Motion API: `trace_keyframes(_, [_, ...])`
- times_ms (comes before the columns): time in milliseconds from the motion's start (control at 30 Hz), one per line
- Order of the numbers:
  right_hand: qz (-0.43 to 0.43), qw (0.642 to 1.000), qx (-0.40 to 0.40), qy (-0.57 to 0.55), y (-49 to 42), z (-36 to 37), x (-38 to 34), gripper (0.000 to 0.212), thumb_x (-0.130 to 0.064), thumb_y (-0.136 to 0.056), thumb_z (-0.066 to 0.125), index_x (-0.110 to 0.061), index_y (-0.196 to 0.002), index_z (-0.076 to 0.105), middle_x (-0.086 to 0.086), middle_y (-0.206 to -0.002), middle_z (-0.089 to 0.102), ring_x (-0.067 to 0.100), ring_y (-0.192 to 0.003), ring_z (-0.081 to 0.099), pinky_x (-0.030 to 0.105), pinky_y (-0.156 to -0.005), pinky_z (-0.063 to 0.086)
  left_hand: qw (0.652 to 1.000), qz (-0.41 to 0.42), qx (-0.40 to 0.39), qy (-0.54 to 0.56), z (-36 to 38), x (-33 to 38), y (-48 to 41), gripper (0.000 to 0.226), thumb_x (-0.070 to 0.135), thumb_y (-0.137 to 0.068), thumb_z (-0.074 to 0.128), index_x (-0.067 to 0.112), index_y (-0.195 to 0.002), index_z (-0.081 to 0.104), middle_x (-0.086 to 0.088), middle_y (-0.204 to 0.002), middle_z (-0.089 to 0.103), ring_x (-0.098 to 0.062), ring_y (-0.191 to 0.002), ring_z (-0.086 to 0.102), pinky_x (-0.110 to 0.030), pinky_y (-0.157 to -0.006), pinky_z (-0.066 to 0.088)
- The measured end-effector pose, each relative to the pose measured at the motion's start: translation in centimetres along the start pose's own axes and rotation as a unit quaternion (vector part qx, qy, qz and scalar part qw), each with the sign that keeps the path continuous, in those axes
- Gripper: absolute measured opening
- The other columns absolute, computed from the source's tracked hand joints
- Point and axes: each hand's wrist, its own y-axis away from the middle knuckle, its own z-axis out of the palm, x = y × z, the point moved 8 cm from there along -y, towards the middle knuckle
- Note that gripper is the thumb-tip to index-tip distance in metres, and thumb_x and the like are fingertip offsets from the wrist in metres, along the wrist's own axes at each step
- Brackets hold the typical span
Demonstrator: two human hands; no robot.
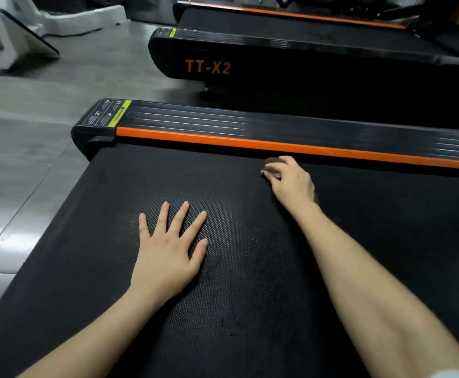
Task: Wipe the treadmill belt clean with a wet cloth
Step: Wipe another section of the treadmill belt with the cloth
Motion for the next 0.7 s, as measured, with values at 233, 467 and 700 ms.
trace_keyframes(233, [-0.260, 0.963, -0.069, -0.034, 7.5, 3.1, -7.5, 0.025, -0.036, -0.089, 0.058, -0.030, -0.110, 0.069, -0.004, -0.138, 0.052, 0.022, -0.117, 0.056, 0.033, -0.090, 0.045, 1.000, 0.005, -0.003, 0.000, 0.0, 0.0, 0.0, 0.058, 0.057, -0.092, 0.018, 0.038, -0.144, 0.034, -0.003, -0.152, 0.035, -0.035, -0.142, 0.023, -0.063, -0.111, 0.011])
trace_keyframes(467, [0.053, 0.996, 0.071, -0.013, 0.0, -2.5, 6.1, 0.024, -0.034, -0.091, 0.057, -0.029, -0.112, 0.068, -0.005, -0.141, 0.047, 0.025, -0.124, 0.049, 0.037, -0.100, 0.040, 1.000, 0.005, 0.007, 0.000, 0.2, 0.0, 0.1, 0.058, 0.058, -0.093, 0.018, 0.038, -0.145, 0.033, -0.003, -0.152, 0.033, -0.034, -0.143, 0.022, -0.063, -0.112, 0.010])
trace_keyframes(700, [-0.084, 0.996, 0.015, -0.027, 0.2, 4.8, -9.3, 0.025, -0.028, -0.094, 0.053, -0.017, -0.110, 0.069, 0.005, -0.136, 0.051, 0.029, -0.121, 0.050, 0.033, -0.094, 0.038, 1.000, 0.007, 0.001, -0.003, 0.1, 0.2, 0.0, 0.057, 0.056, -0.093, 0.021, 0.036, -0.143, 0.038, -0.005, -0.149, 0.039, -0.036, -0.140, 0.027, -0.065, -0.110, 0.014])
